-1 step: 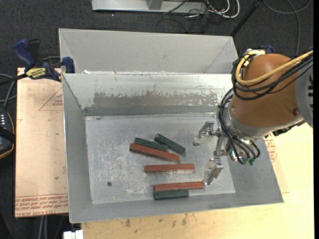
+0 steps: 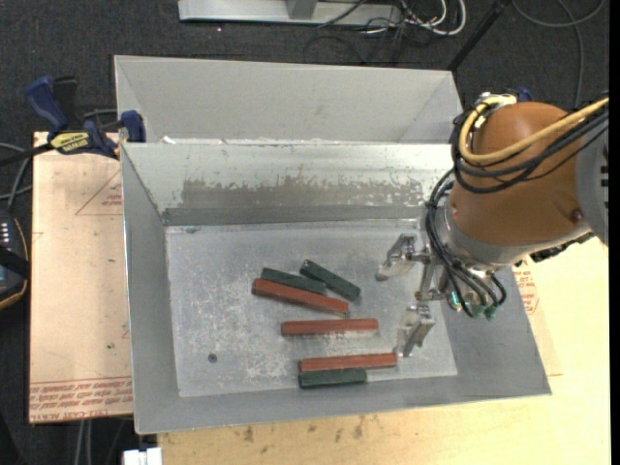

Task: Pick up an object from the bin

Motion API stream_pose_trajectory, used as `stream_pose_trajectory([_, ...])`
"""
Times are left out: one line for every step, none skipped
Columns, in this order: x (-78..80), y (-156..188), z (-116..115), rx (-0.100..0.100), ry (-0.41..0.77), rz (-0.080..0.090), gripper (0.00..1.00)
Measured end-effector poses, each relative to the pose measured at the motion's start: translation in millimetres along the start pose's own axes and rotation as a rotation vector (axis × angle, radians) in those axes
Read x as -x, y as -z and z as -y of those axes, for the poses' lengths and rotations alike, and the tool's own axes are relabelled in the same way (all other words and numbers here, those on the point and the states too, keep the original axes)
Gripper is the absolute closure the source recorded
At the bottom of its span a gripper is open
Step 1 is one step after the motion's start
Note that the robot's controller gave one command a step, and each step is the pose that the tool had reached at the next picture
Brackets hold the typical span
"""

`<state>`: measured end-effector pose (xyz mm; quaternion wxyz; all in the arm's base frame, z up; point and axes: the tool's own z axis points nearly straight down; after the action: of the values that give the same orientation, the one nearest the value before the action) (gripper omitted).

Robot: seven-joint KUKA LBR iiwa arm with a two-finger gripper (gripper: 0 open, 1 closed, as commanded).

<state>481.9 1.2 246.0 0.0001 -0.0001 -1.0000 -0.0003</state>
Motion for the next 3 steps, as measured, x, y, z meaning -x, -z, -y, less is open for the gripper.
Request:
stream_pose_trajectory([6.3, -49.0, 17.2, 0.0, -0.008, 0.008, 0.0])
stream_pose_trajectory([27.2, -114.0, 24.6, 0.0, -0.006, 0.004, 0.0])
stream_pose_trajectory([45.2, -166.7, 35.5, 0.0, 0.12, 0.034, 1.0])
